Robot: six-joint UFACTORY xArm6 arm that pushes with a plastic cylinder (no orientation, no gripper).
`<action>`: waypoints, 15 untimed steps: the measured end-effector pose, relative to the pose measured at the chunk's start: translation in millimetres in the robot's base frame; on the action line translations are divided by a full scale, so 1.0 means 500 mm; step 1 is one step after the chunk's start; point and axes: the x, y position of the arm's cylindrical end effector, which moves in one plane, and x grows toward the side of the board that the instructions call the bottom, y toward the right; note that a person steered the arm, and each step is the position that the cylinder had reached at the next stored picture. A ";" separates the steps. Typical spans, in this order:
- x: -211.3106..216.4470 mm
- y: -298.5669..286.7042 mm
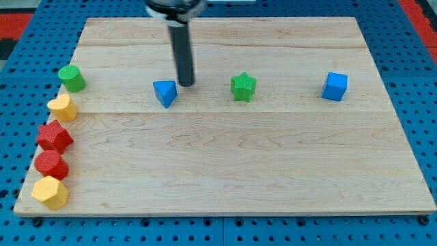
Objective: Move the blue triangle to the left side of the blue cube
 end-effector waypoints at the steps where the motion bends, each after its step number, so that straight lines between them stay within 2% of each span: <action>1: 0.010 -0.149; 2: -0.095 -0.178; 3: -0.071 -0.312; 4: 0.006 -0.268; 5: 0.056 -0.146; 6: 0.053 -0.049; 11: -0.008 0.019; 12: 0.008 0.099; 13: 0.065 0.174; 15: 0.161 0.173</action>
